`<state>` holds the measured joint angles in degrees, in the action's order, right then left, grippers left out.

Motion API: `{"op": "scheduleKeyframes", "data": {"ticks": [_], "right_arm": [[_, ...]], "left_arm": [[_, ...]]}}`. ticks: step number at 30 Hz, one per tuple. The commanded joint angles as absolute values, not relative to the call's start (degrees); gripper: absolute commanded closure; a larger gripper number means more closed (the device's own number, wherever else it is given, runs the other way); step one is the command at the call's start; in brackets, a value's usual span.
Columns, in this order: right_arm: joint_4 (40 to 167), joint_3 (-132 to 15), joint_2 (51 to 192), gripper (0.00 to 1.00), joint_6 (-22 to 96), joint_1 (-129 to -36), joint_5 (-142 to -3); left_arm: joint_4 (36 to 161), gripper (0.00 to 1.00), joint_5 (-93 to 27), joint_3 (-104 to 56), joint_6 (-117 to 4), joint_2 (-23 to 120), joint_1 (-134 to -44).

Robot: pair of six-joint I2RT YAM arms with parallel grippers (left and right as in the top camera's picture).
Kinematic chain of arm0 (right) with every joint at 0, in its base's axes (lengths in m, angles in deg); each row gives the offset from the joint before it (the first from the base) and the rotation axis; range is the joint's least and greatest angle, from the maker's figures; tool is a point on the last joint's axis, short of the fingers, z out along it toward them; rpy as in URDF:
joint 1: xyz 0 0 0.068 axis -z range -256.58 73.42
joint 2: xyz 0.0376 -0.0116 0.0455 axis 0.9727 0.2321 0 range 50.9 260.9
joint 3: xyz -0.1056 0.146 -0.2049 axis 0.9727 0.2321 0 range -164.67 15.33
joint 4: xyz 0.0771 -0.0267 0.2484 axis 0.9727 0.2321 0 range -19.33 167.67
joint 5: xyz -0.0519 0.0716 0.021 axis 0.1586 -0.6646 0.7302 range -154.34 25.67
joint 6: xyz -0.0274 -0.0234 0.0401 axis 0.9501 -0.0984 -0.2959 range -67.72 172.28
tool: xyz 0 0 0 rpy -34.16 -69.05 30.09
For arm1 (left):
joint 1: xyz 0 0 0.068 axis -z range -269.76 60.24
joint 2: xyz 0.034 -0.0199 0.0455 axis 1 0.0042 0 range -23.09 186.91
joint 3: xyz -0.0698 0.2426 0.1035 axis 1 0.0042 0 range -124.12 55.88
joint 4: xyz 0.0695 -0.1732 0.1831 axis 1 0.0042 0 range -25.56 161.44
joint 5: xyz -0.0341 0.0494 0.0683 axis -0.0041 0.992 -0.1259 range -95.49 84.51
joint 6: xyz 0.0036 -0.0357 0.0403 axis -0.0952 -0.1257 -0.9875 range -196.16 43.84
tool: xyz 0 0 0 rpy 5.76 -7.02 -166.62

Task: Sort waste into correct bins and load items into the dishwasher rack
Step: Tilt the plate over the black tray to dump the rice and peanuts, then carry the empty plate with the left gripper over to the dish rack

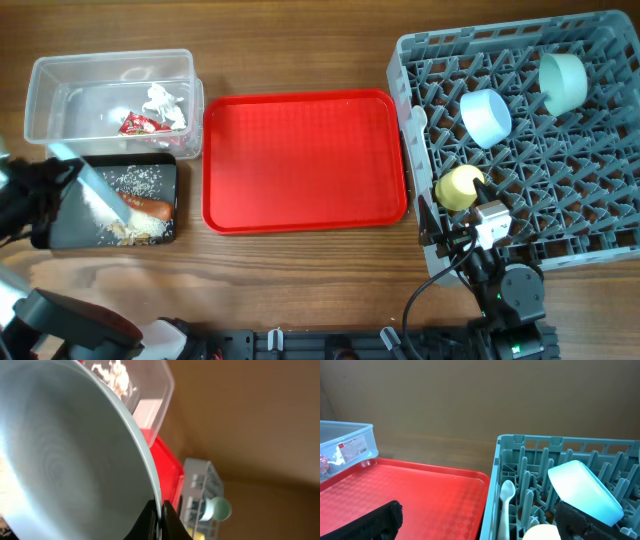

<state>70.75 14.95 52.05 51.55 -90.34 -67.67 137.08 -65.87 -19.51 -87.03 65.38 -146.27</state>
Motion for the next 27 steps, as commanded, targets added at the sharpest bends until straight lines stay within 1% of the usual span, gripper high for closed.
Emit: {"op": "scheduleKeyframes", "data": {"ticks": [1,6,11,14,19,21,23,26,27], "right_arm": [[70.5,15.0,51.3,0.0,52.1,-90.1,-67.1],[70.5,15.0,51.3,0.0,52.1,-90.1,-67.1],[70.5,15.0,51.3,0.0,52.1,-90.1,-67.1],[70.5,15.0,51.3,0.0,52.1,-90.1,-67.1],[70.5,15.0,51.3,0.0,52.1,-90.1,-67.1],[70.5,15.0,51.3,0.0,52.1,-90.1,-67.1],[70.5,15.0,51.3,0.0,52.1,-90.1,-67.1],[70.5,15.0,51.3,0.0,52.1,-90.1,-67.1],[70.5,15.0,51.3,0.01,52.1,-90.1,-67.1]], "left_arm": [[138.5,0.96,-74.1,-20.1,-93.0,64.0,-148.4],[138.9,0.96,-75.5,-20.1,-95.1,64.0,-147.3],[140.0,0.96,-77.5,-20.1,-95.1,63.9,-143.0],[140.1,0.96,-76.5,-20.1,-95.1,62.5,-136.7],[136.2,0.96,-72.4,-20.1,-93.2,58.6,-120.5],[131.1,0.96,-72.3,-20.1,-89.4,58.0,-112.5],[122.9,0.96,-72.3,-20.1,-83.8,58.1,-104.5],[105.5,0.96,-72.2,-20.1,-70.7,59.6,-93.6],[96.6,0.96,-71.3,-20.1,-63.7,60.7,-89.2]]}}
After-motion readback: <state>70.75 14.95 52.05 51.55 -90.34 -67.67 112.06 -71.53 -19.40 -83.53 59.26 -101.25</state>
